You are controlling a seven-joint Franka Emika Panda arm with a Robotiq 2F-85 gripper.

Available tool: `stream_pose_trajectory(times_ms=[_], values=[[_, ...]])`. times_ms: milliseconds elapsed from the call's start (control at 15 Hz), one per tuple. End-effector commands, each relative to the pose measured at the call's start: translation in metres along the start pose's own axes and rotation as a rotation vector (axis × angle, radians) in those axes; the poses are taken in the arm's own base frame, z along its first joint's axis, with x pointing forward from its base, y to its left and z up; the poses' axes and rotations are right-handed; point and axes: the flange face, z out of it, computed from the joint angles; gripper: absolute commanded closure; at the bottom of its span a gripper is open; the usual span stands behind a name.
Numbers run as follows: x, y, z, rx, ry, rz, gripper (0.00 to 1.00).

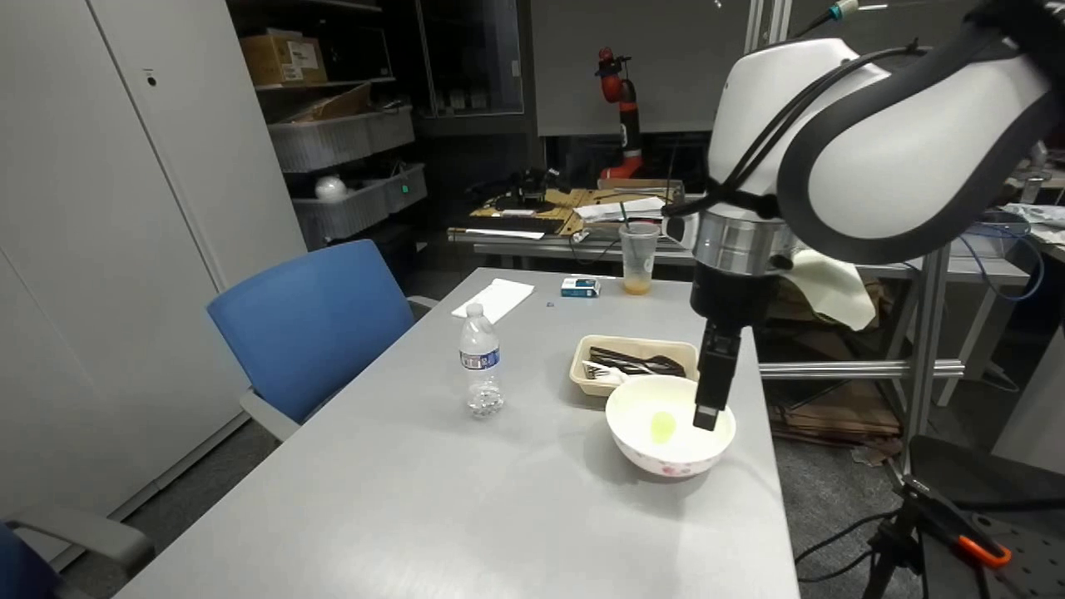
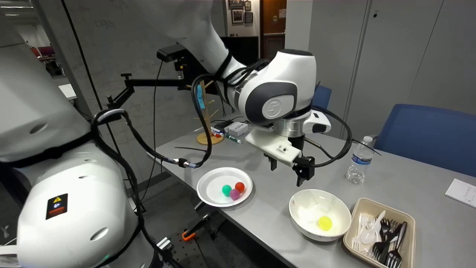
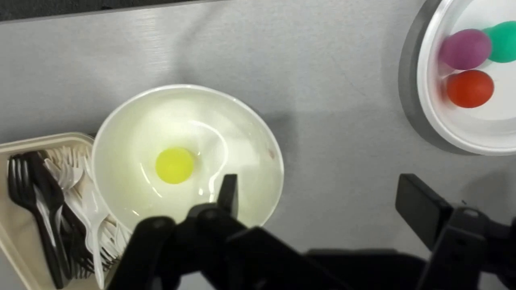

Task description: Transfer the balls from the bowl to the plate

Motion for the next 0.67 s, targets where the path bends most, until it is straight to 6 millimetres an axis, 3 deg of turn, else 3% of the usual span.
stream_pose_trajectory(times_ms=[0, 600], values=[[0.024, 0.026, 0.029, -0.021, 0.0, 0.061, 0.0], [0.058, 0.085, 0.091, -0.047, 0.009, 0.198, 0.0]])
